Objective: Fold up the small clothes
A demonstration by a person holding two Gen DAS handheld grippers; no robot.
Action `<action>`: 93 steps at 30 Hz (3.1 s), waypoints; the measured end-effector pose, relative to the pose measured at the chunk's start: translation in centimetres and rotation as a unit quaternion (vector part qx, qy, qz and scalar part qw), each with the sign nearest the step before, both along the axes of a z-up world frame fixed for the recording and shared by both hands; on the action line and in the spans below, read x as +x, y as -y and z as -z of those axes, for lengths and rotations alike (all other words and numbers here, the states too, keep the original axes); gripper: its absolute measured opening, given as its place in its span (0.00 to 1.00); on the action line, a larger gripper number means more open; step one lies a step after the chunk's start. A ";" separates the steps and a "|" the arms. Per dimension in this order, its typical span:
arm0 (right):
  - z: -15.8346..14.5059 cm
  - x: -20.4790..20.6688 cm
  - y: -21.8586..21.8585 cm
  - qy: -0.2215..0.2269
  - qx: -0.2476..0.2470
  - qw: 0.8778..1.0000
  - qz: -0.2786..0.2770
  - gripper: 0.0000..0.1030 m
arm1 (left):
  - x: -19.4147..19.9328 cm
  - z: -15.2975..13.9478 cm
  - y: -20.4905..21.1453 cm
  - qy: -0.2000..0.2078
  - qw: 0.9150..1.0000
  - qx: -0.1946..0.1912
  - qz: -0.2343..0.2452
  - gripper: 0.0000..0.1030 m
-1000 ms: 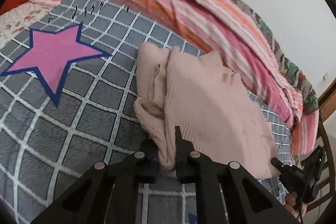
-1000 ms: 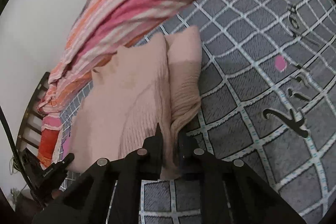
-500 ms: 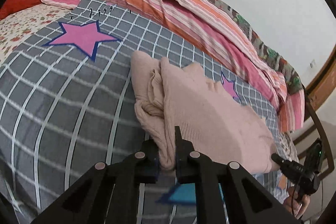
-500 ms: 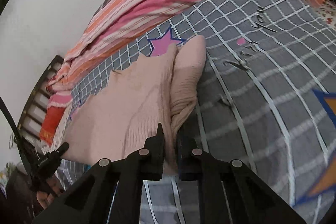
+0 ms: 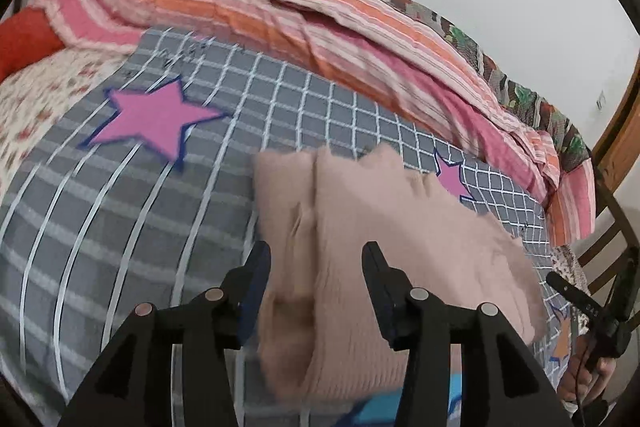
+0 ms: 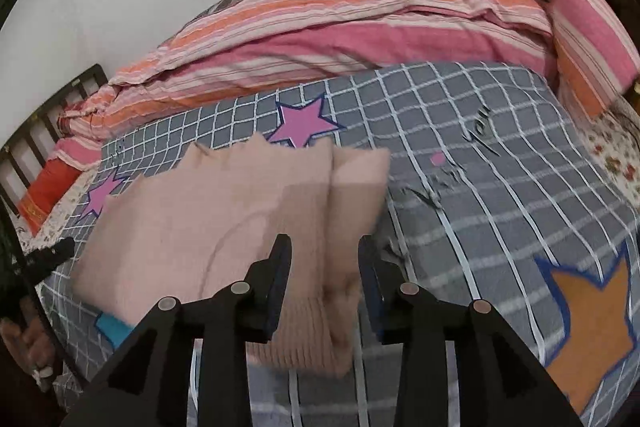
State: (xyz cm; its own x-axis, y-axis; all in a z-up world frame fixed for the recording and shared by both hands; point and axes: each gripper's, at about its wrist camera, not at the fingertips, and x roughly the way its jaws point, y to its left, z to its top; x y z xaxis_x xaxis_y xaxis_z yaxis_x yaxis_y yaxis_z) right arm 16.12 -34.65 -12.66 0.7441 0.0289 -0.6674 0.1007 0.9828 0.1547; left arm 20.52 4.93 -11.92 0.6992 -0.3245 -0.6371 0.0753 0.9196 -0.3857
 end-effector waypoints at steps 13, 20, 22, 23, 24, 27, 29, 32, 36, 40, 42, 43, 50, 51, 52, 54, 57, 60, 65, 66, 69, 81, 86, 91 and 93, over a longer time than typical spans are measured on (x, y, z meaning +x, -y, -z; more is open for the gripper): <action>3.4 11.2 0.6 -0.074 -0.005 0.997 0.004 0.32 | 9.0 2.5 5.5 -0.043 0.994 0.101 0.018 0.25; 4.2 13.1 -0.5 -0.058 -0.019 0.998 -0.025 0.05 | 8.5 2.7 4.7 -0.020 0.995 0.100 -0.010 0.07; 3.7 12.9 -0.4 -0.037 -0.010 0.999 -0.027 0.05 | 8.4 2.6 4.0 -0.016 0.996 0.088 -0.018 0.07; 3.7 12.9 -0.1 -0.035 -0.005 0.999 -0.023 0.05 | 8.4 2.6 3.8 -0.018 0.996 0.084 -0.019 0.07; 3.9 13.2 0.0 -0.041 -0.005 0.999 -0.018 0.05 | 8.4 2.8 3.7 -0.020 0.996 0.083 -0.018 0.07; 5.0 14.0 0.3 -0.083 -0.002 0.996 -0.011 0.06 | 8.2 3.0 3.7 -0.019 0.996 0.081 -0.019 0.10; 4.6 13.8 0.2 -0.087 -0.008 0.996 -0.005 0.07 | 8.0 2.7 3.5 -0.021 0.996 0.080 -0.018 0.10; 2.4 12.4 -1.1 -0.061 -0.041 0.997 0.010 0.13 | 7.4 1.9 2.9 -0.020 0.997 0.075 -0.021 0.11; 0.0 10.9 -5.0 -0.031 -0.068 0.997 -0.027 0.39 | 6.6 1.0 1.4 -0.011 0.996 0.074 -0.040 0.31; 0.7 10.5 -9.9 -0.041 -0.059 0.995 -0.075 0.40 | 5.5 1.7 -0.5 0.002 0.998 0.041 -0.050 0.35; 1.9 11.1 -12.1 -0.058 -0.071 0.991 -0.092 0.39 | 5.5 2.3 -0.9 -0.003 0.999 0.030 -0.041 0.36; 2.6 11.3 -12.9 -0.064 -0.079 0.990 -0.093 0.38 | 5.6 2.7 -1.0 -0.007 0.999 0.022 -0.032 0.36; 5.2 15.3 -14.4 -0.118 -0.084 0.987 -0.067 0.34 | 5.9 3.6 -1.6 0.007 1.000 -0.004 -0.014 0.50; 5.4 15.9 -14.1 -0.124 -0.080 0.987 -0.060 0.33 | 5.9 3.6 -1.7 0.006 1.000 -0.007 -0.010 0.50; 5.6 16.5 -14.2 -0.129 -0.078 0.987 -0.056 0.33 | 5.8 3.5 -1.7 0.010 1.000 -0.011 -0.004 0.52; 5.8 17.7 -14.3 -0.134 -0.080 0.986 -0.051 0.33 | 5.9 3.3 -1.7 0.014 1.000 -0.018 0.008 0.53; 6.0 19.5 -14.6 -0.143 -0.091 0.985 -0.044 0.33 | 6.1 3.4 -1.8 0.015 0.999 -0.028 0.021 0.53; 6.2 20.4 -14.7 -0.149 -0.091 0.984 -0.038 0.33 | 6.3 3.6 -1.9 0.012 0.999 -0.026 0.020 0.53; 6.3 20.5 -14.7 -0.145 -0.094 0.984 -0.042 0.33 | 6.2 3.5 -1.8 0.013 0.999 -0.027 0.029 0.53; 6.2 20.2 -14.6 -0.145 -0.089 0.985 -0.043 0.33 | 6.1 3.4 -1.7 0.015 0.999 -0.022 0.029 0.53; 5.7 18.9 -14.6 -0.143 -0.083 0.985 -0.048 0.33 | 5.8 3.4 -1.9 0.016 0.999 -0.019 0.029 0.53; 4.4 14.3 -15.5 -0.137 -0.097 0.984 -0.057 0.33 | 5.4 3.5 -3.0 0.008 0.998 -0.050 0.032 0.54; 4.0 12.5 -16.1 -0.132 -0.104 0.984 -0.060 0.33 | 5.1 3.4 -3.3 0.012 0.998 -0.050 0.036 0.55; 3.7 10.4 -16.6 -0.132 -0.111 0.983 -0.061 0.33 | 4.8 3.1 -3.8 0.020 0.997 -0.062 0.038 0.55; 3.6 9.3 -16.7 -0.132 -0.115 0.983 -0.063 0.33 | 4.7 3.0 -4.0 0.020 0.997 -0.068 0.039 0.55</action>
